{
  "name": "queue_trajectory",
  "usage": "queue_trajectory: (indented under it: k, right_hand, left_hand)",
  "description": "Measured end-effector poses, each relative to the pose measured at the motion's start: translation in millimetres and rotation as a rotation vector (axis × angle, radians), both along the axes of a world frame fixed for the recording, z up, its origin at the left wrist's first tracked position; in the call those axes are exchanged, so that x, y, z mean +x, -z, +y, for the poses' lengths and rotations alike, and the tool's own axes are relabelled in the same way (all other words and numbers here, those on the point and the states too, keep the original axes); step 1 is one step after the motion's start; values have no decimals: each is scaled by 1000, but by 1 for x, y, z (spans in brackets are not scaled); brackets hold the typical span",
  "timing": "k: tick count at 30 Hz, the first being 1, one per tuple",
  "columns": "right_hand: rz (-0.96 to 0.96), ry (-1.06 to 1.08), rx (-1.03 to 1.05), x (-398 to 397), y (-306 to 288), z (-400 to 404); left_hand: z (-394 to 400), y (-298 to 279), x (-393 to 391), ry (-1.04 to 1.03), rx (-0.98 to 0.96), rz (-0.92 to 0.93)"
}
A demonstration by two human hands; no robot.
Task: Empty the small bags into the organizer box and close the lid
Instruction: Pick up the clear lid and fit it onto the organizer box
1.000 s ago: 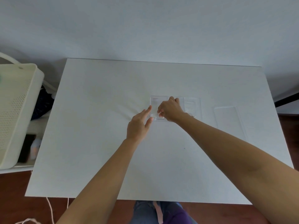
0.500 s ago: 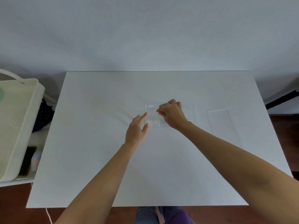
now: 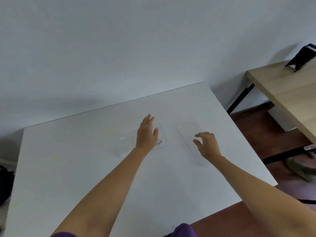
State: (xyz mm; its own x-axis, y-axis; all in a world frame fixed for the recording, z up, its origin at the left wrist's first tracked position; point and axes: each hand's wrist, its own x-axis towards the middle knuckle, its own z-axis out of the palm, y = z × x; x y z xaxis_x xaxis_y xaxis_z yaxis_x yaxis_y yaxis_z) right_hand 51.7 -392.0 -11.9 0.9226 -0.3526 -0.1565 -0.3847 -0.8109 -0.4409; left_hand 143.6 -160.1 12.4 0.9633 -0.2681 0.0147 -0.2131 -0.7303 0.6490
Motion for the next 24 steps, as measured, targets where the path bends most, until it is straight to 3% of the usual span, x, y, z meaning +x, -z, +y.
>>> queue_trajectory:
  k: [5, 10, 16, 24]
  right_hand:
    - [102, 148, 42, -51, 15, -35]
    - [205, 156, 56, -82, 33, -43]
    - [246, 77, 1, -89, 54, -39]
    - [149, 40, -15, -87, 66, -40]
  left_hand:
    - [-69, 9, 5, 233, 88, 135]
    - [-115, 28, 7, 360, 241, 279]
    - [-139, 46, 21, 388, 435, 402]
    - [-145, 49, 26, 336, 405, 354]
